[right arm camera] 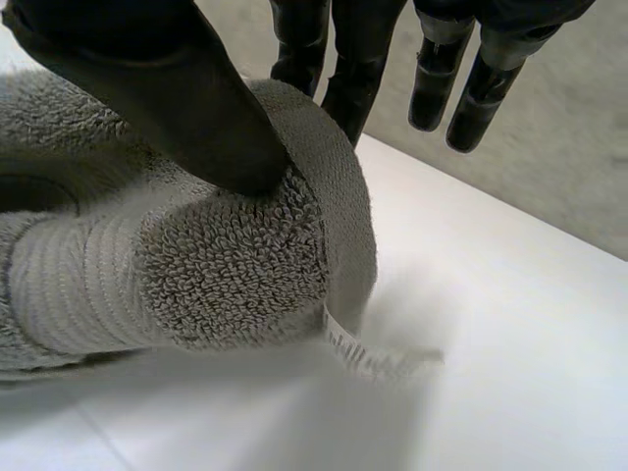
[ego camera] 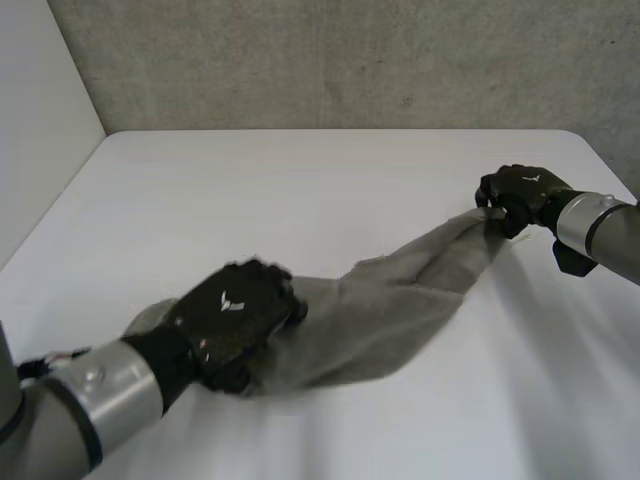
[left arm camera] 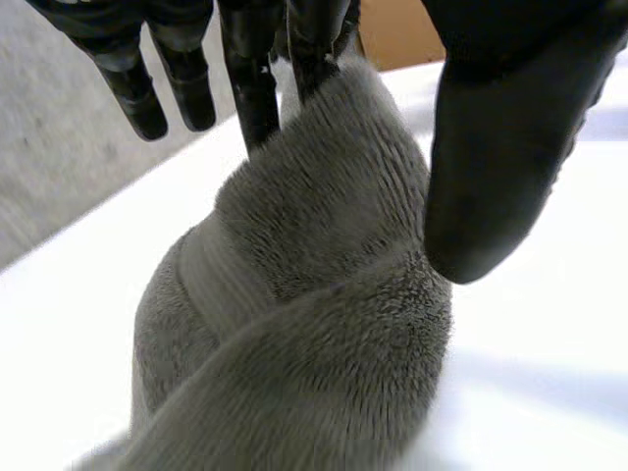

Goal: Fold the towel.

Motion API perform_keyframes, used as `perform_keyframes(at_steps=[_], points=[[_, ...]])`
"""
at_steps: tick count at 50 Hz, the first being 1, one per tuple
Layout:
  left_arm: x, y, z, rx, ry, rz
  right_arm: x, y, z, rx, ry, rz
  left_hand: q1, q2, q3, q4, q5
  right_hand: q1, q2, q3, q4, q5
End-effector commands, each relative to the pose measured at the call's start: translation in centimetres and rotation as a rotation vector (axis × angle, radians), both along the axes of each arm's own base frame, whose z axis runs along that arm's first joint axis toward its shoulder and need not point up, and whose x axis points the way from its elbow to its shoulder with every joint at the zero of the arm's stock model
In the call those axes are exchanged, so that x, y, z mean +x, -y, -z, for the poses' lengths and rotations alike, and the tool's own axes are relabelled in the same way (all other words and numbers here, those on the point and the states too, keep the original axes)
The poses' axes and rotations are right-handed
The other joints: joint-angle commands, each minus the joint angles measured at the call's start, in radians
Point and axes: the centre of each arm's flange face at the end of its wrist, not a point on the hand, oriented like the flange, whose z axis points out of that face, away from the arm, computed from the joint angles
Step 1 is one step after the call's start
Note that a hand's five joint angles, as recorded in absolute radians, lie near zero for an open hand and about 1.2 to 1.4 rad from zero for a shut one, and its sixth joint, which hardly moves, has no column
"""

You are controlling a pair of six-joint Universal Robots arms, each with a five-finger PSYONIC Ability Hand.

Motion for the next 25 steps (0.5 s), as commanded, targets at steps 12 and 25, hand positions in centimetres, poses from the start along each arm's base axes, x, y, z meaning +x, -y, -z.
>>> perform_keyframes(at_steps=[12, 25], points=[[1.7, -1.7, 1.1, 0.017, 0.011, -0.033, -0.5, 1.3, 1.8, 0.014, -0.053, 0.094, -0.18, -0.19, -0.052, -0.059, -0.17, -1.153, -1.155, -0.044, -0.076, -1.168], [0.5, 0.0, -0.1, -0.023, -0.011, -0.021, 0.1, -5.3, -2.0, -0.017, -0.021, 0.004, -0.407, -0.416, -0.052, -0.059, -0.396, -1.153, -1.155, -0.044, -0.076, -1.168]])
